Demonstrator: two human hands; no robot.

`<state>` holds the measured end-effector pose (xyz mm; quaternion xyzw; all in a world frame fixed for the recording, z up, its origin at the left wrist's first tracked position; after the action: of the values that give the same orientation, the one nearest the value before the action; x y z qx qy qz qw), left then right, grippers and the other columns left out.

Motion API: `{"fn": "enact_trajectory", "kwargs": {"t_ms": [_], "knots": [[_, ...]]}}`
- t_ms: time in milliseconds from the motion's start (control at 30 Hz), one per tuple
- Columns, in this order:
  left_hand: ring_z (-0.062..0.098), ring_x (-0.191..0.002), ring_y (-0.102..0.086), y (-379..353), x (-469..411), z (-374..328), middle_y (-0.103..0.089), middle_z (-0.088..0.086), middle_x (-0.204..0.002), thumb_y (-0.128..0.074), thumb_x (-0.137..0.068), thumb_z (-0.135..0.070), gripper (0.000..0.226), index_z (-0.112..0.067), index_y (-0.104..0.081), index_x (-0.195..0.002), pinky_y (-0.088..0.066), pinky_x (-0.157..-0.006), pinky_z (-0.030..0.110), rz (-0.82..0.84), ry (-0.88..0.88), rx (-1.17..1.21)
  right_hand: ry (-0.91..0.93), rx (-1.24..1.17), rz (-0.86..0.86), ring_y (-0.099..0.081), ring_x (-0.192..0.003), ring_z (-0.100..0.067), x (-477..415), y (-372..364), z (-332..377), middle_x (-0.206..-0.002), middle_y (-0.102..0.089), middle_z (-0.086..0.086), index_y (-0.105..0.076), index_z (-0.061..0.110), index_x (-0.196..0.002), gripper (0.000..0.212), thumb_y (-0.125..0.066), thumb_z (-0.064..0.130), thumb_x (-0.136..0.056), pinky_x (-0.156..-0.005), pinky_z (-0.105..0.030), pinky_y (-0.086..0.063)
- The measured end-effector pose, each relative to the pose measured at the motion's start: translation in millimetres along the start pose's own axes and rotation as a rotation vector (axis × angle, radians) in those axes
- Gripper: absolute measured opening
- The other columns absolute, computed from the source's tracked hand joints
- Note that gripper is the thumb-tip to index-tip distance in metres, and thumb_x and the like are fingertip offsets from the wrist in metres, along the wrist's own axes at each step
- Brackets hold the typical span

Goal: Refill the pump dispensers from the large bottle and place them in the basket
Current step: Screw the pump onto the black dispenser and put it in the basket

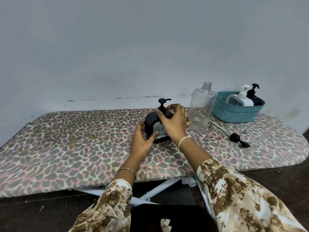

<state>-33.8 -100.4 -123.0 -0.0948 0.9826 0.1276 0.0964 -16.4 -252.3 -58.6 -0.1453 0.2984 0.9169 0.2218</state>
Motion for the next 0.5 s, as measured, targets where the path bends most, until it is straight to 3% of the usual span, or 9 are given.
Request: {"fn": "enact_trajectory", "kwargs": {"t_ms": [167,367,500], "knots": [[0.008,-0.108,-0.050,0,0,1,-0.054,-0.002,-0.121,-0.075,-0.082,-0.019,0.062,-0.014,-0.042,-0.135,-0.037,-0.073,0.001,-0.001,0.002,-0.014,0.035,-0.052,0.151,-0.030,-0.134,-0.015,2,-11,0,-0.138,-0.040,0.004,-0.050,0.030,-0.130,0.044,-0.053,0.051,-0.091,-0.110,-0.049,-0.015],[0.008,-0.108,-0.050,0,1,0,-0.056,0.005,-0.129,-0.075,-0.082,-0.020,0.063,-0.013,-0.042,-0.135,-0.039,-0.088,0.014,0.000,0.002,-0.034,-0.030,0.050,-0.005,-0.040,-0.124,-0.014,-4,-1,1,-0.122,-0.050,0.006,-0.059,0.027,-0.104,0.042,-0.066,0.058,-0.077,-0.103,-0.047,-0.021],[0.010,-0.110,-0.050,0,0,1,-0.055,0.006,-0.131,-0.075,-0.082,-0.022,0.063,-0.014,-0.042,-0.135,-0.041,-0.092,0.020,-0.001,-0.001,-0.040,0.000,-0.029,0.106,-0.030,-0.133,-0.015,-1,-6,1,-0.136,-0.042,0.004,-0.056,0.031,-0.120,0.041,-0.053,0.057,-0.088,-0.108,-0.048,-0.011]]}}
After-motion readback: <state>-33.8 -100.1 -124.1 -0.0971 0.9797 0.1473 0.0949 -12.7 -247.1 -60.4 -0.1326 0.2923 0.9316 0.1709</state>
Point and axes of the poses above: each hand's wrist, its own x-axis away from the middle knuckle, its own y-axis out of the back of the hand, z = x × y, the point moved 7 cm from there along -x, towards the middle knuckle
